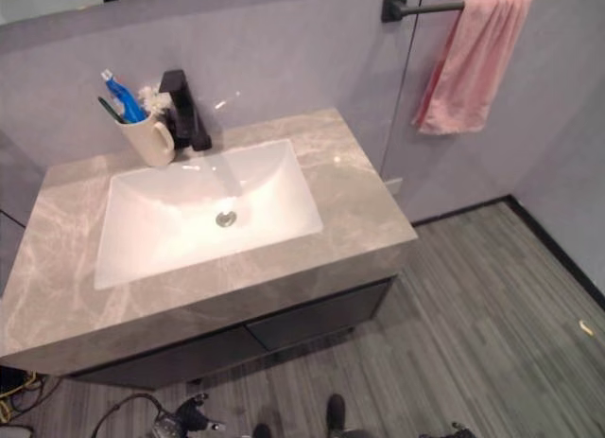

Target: Put brush and paste in cup on sink, flatten towel.

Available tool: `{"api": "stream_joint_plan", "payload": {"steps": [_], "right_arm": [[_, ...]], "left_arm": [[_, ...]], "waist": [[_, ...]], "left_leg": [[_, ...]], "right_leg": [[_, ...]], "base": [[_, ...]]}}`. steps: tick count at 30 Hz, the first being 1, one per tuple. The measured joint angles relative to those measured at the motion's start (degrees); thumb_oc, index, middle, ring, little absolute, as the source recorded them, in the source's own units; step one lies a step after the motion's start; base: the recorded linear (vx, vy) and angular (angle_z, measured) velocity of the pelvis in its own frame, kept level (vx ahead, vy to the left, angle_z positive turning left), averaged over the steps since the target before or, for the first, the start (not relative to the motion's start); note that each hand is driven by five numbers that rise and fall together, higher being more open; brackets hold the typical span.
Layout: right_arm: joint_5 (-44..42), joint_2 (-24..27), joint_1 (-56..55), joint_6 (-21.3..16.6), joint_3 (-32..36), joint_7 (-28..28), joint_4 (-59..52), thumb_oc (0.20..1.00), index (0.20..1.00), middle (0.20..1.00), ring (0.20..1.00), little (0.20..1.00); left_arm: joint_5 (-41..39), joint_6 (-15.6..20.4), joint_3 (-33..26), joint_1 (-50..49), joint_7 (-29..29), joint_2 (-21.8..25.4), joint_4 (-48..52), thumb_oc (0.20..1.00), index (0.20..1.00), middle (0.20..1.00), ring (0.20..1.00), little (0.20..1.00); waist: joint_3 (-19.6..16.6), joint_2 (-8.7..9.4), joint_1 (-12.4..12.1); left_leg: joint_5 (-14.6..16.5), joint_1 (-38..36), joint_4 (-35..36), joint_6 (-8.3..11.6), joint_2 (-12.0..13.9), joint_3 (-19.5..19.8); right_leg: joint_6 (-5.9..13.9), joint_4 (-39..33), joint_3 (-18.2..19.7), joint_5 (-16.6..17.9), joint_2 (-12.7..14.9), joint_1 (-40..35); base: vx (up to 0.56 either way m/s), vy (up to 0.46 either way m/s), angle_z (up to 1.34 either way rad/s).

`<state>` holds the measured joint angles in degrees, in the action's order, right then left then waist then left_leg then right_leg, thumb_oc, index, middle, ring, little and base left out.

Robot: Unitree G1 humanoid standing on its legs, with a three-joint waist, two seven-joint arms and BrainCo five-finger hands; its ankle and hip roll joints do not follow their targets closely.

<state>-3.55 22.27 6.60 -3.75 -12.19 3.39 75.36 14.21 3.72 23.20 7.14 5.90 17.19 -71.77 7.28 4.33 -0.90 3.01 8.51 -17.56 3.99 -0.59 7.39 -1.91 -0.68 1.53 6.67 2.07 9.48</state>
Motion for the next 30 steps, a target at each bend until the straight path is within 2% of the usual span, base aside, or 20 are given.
{"api": "stream_joint_plan", "payload": {"steps": [2,4,5,6,7,9,10,12,13,14,19,21,22,23,24,25,26,27,29,30], "right_arm": [[0.0,0.67,3.09,-0.59,-0.32,0.15,-0.62,1.0,1.0,1.0,1.0,1.0],[0.08,1.02,1.31,-0.51,-0.63,0.06,1.21,1.0,1.0,1.0,1.0,1.0],[0.11,1.48,-0.5,-0.5,-0.92,0.06,1.79,1.0,1.0,1.0,1.0,1.0],[0.14,1.65,-2.3,-0.44,-1.06,0.08,1.68,1.0,1.0,1.0,1.0,1.0],[0.22,1.23,-3.82,-0.07,-1.91,0.09,1.81,1.0,1.0,1.0,1.0,1.0],[1.22,0.73,-4.72,0.06,-2.74,-0.21,2.27,1.0,1.0,1.0,1.0,1.0],[1.7,0.59,-4.69,0.0,-2.83,-0.33,2.78,1.0,1.0,1.0,1.0,1.0],[2.49,-1.53,-4.89,0.08,-2.64,-0.77,4.1,1.0,1.0,1.0,1.0,1.0],[2.88,-3.46,-5.8,0.12,-2.55,-1.01,5.32,1.0,1.0,1.0,1.0,1.0],[3.69,-5.38,-6.28,0.35,-2.52,-1.08,6.9,1.0,1.0,1.0,1.0,1.0],[3.11,-5.87,-7.12,-0.11,-1.86,-1.03,2.7,1.0,1.0,1.0,1.0,1.0],[1.66,-5.68,-5.78,-0.45,-1.02,-0.99,1.7,1.0,1.0,1.0,1.0,1.0],[0.81,-6.02,-4.81,-0.45,0.65,-0.9,1.68,1.0,1.0,1.0,1.0,1.0],[0.04,-6.35,-4.82,-0.62,0.2,-0.57,1.68,1.0,1.0,1.0,1.0,1.0],[-0.1,-7.61,-4.74,-0.9,0.46,-0.11,1.54,1.0,1.0,1.0,1.0,1.0],[-0.05,-7.92,-4.14,-0.96,0.46,0.14,1.29,1.0,1.0,1.0,1.0,1.0],[-0.01,-7.55,-3.24,-1.03,1.35,1.8,0.95,1.0,1.0,1.0,1.0,1.0],[0.46,-5.7,-3.09,-1.07,1.53,1.76,1.29,1.0,1.0,1.0,1.0,1.0],[1.19,-4.9,-4.91,-0.86,1.89,1.73,2.33,1.0,1.0,1.0,1.0,1.0],[1.2,-5.28,-5.14,-0.77,1.75,1.63,2.54,1.0,1.0,1.0,1.0,1.0]], "left_arm": [[0.97,-0.3,-0.32,0.33,0.06,0.02,-0.89,1.0,1.0,1.0,1.0,1.0],[2.12,-0.14,0.55,2.12,0.11,-0.3,-0.7,1.0,1.0,1.0,1.0,1.0],[2.32,-0.18,4.29,1.9,0.16,0.81,3.84,1.0,1.0,1.0,1.0,1.0],[2.93,0.87,8.44,1.56,0.03,2.36,8.45,1.0,1.0,1.0,1.0,1.0],[4.09,2.03,10.86,2.39,-0.02,3.19,10.93,1.0,1.0,1.0,1.0,1.0],[6.19,3.46,11.24,3.54,-0.04,1.99,9.64,1.0,1.0,1.0,1.0,1.0],[7.2,3.53,11.06,2.7,-0.1,0.99,8.17,1.0,1.0,1.0,1.0,1.0],[7.88,3.54,10.15,1.22,-0.05,0.15,6.23,1.0,1.0,1.0,1.0,1.0],[8.89,3.56,10.27,1.28,-0.09,0.34,4.66,1.0,1.0,1.0,1.0,1.0],[9.02,3.51,9.94,0.67,-0.02,0.73,3.01,1.0,1.0,1.0,1.0,1.0],[9.39,3.57,9.13,0.28,0.24,2.74,3.71,1.0,1.0,1.0,1.0,1.0],[9.51,3.62,9.59,0.03,0.61,4.11,5.84,1.0,1.0,1.0,1.0,1.0],[9.16,4.46,9.52,-1.21,0.55,5.15,9.09,1.0,1.0,1.0,1.0,1.0],[9.38,5.88,8.77,-1.9,1.46,5.23,10.08,1.0,1.0,1.0,1.0,1.0],[9.04,6.61,7.48,-3.33,2.53,5.95,11.42,1.0,1.0,1.0,1.0,1.0],[8.89,6.68,5.52,-4.14,3.45,5.1,11.63,1.0,1.0,1.0,1.0,1.0],[8.8,6.3,3.52,-4.92,4.16,3.88,11.42,1.0,1.0,1.0,1.0,1.0],[8.62,6.08,1.51,-5.7,4.51,2.84,10.88,1.0,1.0,1.0,1.0,1.0],[8.32,6.07,0.27,-6.98,4.53,2.37,8.53,1.0,1.0,1.0,1.0,1.0],[8.13,6.04,-0.55,-7.48,4.64,2.25,7.96,1.0,1.0,1.0,1.0,1.0]], "waist": [[-0.25,-0.09,-0.54],[-1.28,-2.23,0.55],[-1.91,-4.07,0.57],[-2.41,-5.13,0.84],[-2.13,-4.7,1.0],[-2.37,-4.14,1.64],[-2.56,-4.94,1.51],[-2.64,-5.81,1.86],[-3.13,-4.69,1.73],[-4.03,-2.98,1.52],[-2.08,-1.61,2.33],[-0.97,-2.04,2.79],[0.05,-2.1,2.59],[0.93,-2.09,2.47],[2.06,-0.23,1.13],[2.73,-0.8,-0.2],[3.62,-2.31,-1.35],[4.05,-3.77,-1.52],[4.16,-4.05,0.01],[3.91,-4.12,-0.19]], "left_leg": [[1.03,-0.48,3.43,-0.15,-0.97,7.45],[0.51,-0.19,4.56,0.16,-1.11,12.71],[0.7,0.87,4.56,-0.19,-0.8,11.79],[3.53,1.67,4.76,-1.54,-0.24,10.64],[3.36,1.77,5.56,-1.51,-0.79,10.23],[3.01,1.0,7.62,-3.3,-3.41,9.19],[1.44,1.28,9.0,-5.48,-3.44,8.46],[0.19,1.22,10.5,-6.5,-2.76,5.93],[0.17,1.35,10.84,-6.49,-3.6,5.49],[-0.14,1.12,11.94,-6.79,-4.63,4.34],[-1.91,3.56,9.84,-8.07,-7.49,0.76],[-2.38,4.59,10.09,-8.12,-7.04,-1.88],[-2.65,4.56,10.51,-9.54,-6.72,-4.23],[-2.81,4.82,10.46,-9.79,-6.54,-5.75],[-2.94,5.02,9.88,-9.63,-6.45,-10.17],[-2.8,5.02,10.08,-9.75,-4.85,-13.51],[-2.49,4.54,10.73,-10.13,-2.24,-16.77],[-2.38,3.8,11.45,-10.23,-0.77,-18.33],[-2.24,0.04,14.61,-10.22,0.27,-21.23],[-2.98,-0.77,15.43,-9.72,1.65,-23.51]], "right_leg": [[-0.24,-1.64,2.41,0.2,-0.26,-0.41],[0.03,-2.56,1.53,0.1,-1.07,-1.28],[0.88,-2.34,1.36,0.18,-1.73,-1.13],[1.91,-2.33,1.34,0.09,-1.9,-0.57],[2.46,-2.45,1.61,-0.22,-0.68,-0.37],[5.76,-2.98,4.92,-3.05,1.3,0.95],[6.56,-2.86,5.86,-3.45,1.28,1.28],[5.87,4.28,5.29,-4.23,0.29,3.54],[5.52,6.66,5.03,-6.7,0.71,2.94],[7.0,4.94,6.39,-6.31,1.91,2.52],[8.31,4.07,10.03,-3.65,3.97,5.38],[9.78,2.6,11.24,-2.98,4.82,5.8],[10.09,3.83,11.27,-3.19,4.55,7.54],[9.0,4.74,10.21,-3.89,4.4,8.34],[8.82,2.69,8.26,-3.1,5.9,8.78],[8.5,1.86,1.23,-3.73,7.09,9.0],[8.25,2.65,-11.51,-4.07,8.78,10.19],[8.85,4.68,-16.34,-3.86,9.74,9.99],[10.88,12.32,-10.81,-5.76,8.97,6.59],[9.73,19.45,-8.93,-9.41,6.56,7.2]], "base": [[0.02,0.039,-1.32],[-0.02,0.189,-0.63],[-0.04,0.263,-0.23],[-0.03,0.248,0.08],[-0.04,0.223,0.08],[-0.04,0.189,-0.45],[-0.05,0.224,-0.86],[-0.05,0.262,-0.6],[-0.07,0.217,-0.26],[-0.12,0.195,-0.14],[-0.17,0.184,-0.33],[-0.14,0.136,-0.74],[-0.16,0.111,-0.91],[-0.12,0.081,-1.19],[-0.1,0.096,-1.3],[-0.06,0.073,-1.86],[-0.06,0.075,-1.86],[-0.11,0.032,-1.84],[-0.11,-0.009,-1.02],[0.01,-0.099,-0.73]]}}
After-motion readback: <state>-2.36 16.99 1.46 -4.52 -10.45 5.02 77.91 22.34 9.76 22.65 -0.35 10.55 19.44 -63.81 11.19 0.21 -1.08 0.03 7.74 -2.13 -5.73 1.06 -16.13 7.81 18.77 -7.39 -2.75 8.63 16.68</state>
